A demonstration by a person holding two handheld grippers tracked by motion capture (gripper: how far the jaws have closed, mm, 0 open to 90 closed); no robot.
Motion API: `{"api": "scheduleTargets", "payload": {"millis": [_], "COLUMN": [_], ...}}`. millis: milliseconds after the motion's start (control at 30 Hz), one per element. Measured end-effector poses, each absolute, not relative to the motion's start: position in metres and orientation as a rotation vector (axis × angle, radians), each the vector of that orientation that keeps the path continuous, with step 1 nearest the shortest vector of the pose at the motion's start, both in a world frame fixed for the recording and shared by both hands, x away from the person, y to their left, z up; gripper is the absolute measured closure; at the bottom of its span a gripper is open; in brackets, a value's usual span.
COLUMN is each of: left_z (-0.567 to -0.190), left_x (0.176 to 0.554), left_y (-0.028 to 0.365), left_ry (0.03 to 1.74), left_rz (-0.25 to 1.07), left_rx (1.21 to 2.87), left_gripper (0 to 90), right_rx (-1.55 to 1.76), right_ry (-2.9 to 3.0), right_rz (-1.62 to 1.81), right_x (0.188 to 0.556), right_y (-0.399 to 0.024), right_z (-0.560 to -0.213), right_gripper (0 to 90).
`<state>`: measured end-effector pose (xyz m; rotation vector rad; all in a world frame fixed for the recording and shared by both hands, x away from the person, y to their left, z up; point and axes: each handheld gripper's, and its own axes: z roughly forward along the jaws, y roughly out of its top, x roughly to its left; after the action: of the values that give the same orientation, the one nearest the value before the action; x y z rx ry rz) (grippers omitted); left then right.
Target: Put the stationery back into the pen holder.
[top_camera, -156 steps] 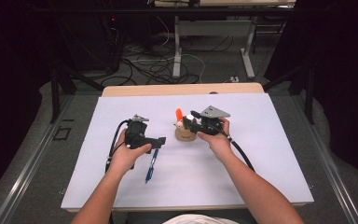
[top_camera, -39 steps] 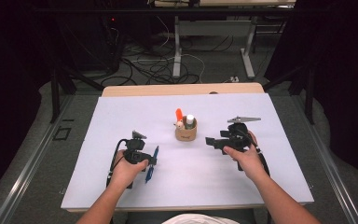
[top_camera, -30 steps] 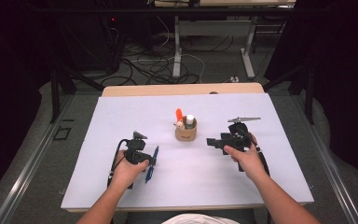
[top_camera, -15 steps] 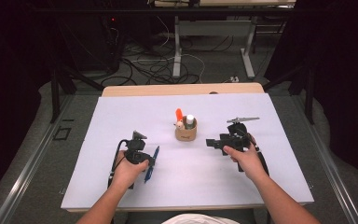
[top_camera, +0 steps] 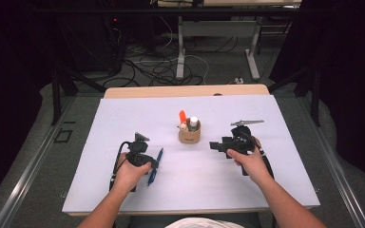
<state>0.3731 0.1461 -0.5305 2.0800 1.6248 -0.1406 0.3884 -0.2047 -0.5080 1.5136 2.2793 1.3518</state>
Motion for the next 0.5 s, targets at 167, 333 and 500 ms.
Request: {"api": "scheduleTargets", "payload": {"millis": [167,333,500], "left_z": [-0.526,-0.522,-0.519], "left_x": [0.372,0.372,0.37], "left_y": [0.147,0.148,0.149], "left_ry": [1.598,1.572,1.542], "left_rz": [-0.132,-0.113,-0.081], "left_rx": [2.065,2.047,2.021], "left_gripper": [79.4,79.4,79.4], "right_rx": [1.492,1.496,1.5], "right_ry": [2.295,2.304,2.3], "right_rz": [1.372,1.384,1.391], "right_x": [0.388,0.387,0.388], "right_y": [-0.204,-0.203,-0.203], "right_z": [-0.508,-0.508,-0.507], "right_gripper": [36.3,37.2,37.1]}}
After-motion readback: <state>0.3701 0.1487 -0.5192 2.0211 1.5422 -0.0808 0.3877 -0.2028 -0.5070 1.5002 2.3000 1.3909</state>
